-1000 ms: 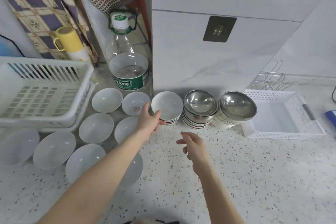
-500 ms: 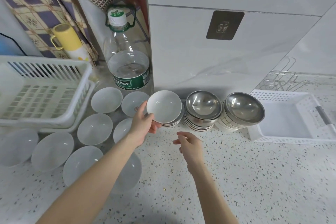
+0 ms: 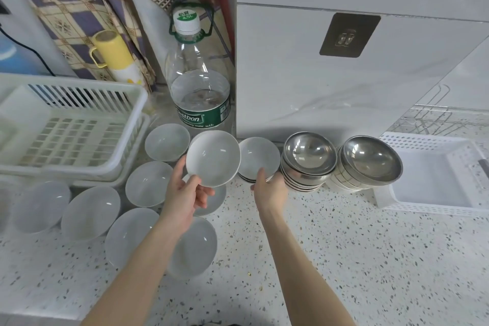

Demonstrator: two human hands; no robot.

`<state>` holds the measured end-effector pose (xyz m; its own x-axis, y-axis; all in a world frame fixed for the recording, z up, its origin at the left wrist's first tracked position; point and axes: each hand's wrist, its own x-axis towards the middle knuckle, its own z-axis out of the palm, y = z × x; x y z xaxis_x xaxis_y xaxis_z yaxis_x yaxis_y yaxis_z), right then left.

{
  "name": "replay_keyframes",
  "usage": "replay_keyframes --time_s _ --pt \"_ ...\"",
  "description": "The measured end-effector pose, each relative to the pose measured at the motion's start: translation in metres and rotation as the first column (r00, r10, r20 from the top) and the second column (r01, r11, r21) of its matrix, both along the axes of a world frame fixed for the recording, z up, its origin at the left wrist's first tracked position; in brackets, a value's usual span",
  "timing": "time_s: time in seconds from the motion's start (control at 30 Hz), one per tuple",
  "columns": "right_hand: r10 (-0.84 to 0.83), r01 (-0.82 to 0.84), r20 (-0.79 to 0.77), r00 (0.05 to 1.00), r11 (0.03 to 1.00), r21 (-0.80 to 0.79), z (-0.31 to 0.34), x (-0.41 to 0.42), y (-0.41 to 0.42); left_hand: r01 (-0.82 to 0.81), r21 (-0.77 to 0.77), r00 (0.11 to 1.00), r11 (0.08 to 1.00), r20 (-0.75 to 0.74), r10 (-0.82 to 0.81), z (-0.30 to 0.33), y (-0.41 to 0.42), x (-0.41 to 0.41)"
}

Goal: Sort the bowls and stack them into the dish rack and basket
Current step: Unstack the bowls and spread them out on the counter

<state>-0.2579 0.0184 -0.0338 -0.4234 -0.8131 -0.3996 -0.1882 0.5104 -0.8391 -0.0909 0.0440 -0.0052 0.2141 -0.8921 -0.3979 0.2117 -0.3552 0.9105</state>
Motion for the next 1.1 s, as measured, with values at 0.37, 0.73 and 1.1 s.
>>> replay_keyframes --time_s 0.37,0.73,1.1 --pt "-0.103 0.103 0.006 0.995 0.995 -0.013 0.000 0.018 -0.004 0.008 0.029 1.000 1.000 -0.001 -0.007 -0.001 0.025 0.010" --pt "-0.116 0.117 0.016 0.993 0.989 -0.091 0.005 0.022 -0.004 -0.026 0.027 0.999 0.999 -0.019 0.027 0.003 0.034 0.015" --pt "0.051 -0.013 0.104 0.993 0.942 -0.335 0.023 0.017 0.035 -0.078 -0.003 0.996 0.997 -0.038 0.078 0.001 0.041 0.032"
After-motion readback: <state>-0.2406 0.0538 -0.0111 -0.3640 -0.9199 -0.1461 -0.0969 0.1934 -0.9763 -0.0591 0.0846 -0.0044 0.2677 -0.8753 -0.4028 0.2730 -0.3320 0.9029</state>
